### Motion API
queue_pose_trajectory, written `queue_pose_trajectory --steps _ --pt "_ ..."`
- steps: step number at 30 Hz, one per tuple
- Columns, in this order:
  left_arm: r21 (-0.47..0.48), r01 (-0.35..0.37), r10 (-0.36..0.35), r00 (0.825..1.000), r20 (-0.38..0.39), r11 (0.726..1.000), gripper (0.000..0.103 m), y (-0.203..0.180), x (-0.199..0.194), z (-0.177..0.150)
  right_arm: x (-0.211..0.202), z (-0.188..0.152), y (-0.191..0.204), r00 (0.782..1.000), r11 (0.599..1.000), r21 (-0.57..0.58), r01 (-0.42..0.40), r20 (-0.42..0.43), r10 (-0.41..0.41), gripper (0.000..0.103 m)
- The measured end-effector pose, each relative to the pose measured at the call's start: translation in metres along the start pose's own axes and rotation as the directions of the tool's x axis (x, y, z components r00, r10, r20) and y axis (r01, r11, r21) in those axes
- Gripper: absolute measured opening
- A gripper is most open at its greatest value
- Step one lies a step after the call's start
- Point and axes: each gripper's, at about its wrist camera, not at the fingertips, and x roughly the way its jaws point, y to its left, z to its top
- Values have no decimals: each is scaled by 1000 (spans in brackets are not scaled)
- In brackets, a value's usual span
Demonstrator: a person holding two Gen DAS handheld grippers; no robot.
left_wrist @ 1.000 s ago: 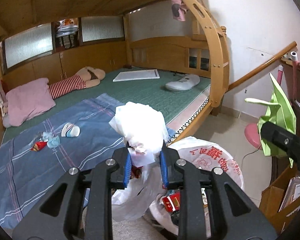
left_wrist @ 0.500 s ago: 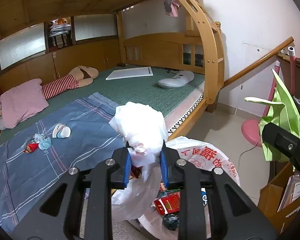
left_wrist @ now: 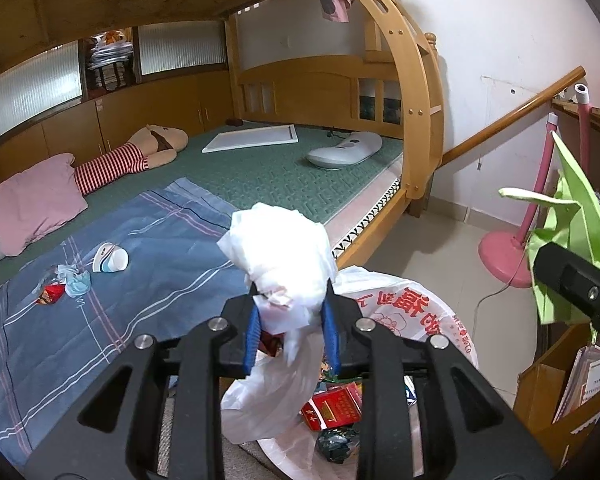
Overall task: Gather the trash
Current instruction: 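Open the left gripper to drop the white plastic bag into the wastebasket, then open the right gripper to drop the green paper bag into the wastebasket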
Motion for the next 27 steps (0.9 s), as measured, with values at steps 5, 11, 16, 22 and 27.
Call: queue_pose_trajectory --steps 5,11,16,22,27 --pt "15 5 -5 1000 -22 1000 36 -5 9 -3 1 -1 -2 1000 1000 6 9 -5 -9 21" --pt "21 -8 8 1000 -15 1000 80 -11 14 -7 2 -3 -3 1000 1000 10 18 -9 -18 21" --pt "20 -18 19 999 -26 1000 80 -8 15 -6 7 -4 -5 999 1000 19 23 -25 -23 21" --pt "-89 -47 48 999 6 995 81 36 -6 1 32 -10 -13 995 999 33 18 -101 -14 24" --pt "-168 -99 111 992 65 981 83 78 -35 5 69 -21 -11 976 999 -5 41 -213 -42 50"
